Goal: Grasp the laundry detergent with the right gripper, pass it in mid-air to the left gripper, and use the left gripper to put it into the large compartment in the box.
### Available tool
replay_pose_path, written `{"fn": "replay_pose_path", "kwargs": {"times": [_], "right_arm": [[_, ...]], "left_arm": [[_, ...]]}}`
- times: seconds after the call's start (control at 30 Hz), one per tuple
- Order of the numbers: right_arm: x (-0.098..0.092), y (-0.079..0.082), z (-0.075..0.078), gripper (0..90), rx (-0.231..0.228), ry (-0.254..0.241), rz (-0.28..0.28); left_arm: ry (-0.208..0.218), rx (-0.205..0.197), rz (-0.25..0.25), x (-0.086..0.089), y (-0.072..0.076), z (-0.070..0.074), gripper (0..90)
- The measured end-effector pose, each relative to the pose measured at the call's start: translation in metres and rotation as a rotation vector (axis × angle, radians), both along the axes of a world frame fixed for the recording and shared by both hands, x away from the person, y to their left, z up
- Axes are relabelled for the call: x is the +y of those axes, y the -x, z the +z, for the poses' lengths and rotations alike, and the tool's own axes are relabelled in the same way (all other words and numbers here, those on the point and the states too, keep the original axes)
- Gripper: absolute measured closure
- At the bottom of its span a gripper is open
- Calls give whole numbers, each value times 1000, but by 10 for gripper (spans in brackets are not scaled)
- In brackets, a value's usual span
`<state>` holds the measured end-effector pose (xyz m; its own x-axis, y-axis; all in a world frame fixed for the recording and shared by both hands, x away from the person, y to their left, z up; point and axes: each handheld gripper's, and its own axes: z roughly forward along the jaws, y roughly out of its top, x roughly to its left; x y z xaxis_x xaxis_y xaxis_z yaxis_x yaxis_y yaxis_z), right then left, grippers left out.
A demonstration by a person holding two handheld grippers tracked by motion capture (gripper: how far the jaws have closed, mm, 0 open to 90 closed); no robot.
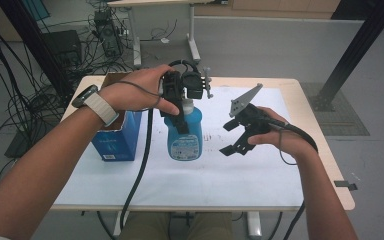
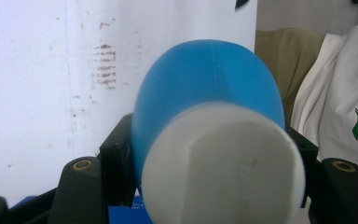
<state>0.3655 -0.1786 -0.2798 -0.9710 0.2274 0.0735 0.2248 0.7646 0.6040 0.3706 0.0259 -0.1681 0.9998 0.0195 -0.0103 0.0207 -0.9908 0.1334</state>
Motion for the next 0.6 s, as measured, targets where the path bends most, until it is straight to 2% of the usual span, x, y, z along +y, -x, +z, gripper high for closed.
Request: {"fn": "replay_pose_path", "kwargs": {"times": [0.1,0.33,0.5,0.6], "right_arm": [[-12,2,-2,109,-9,118,-41],[-27,2,-5,114,6,265,-91],[-38,0,-2,118,-3,318,-127],[-43,-1,2,118,-3,338,-146]], "left_arm": [[-18,-7,15,-1,0,5,377],[-52,-30,100,0,-2,19,376],[-89,-39,193,3,-6,27,376],[-91,-36,251,5,-10,31,376]]}}
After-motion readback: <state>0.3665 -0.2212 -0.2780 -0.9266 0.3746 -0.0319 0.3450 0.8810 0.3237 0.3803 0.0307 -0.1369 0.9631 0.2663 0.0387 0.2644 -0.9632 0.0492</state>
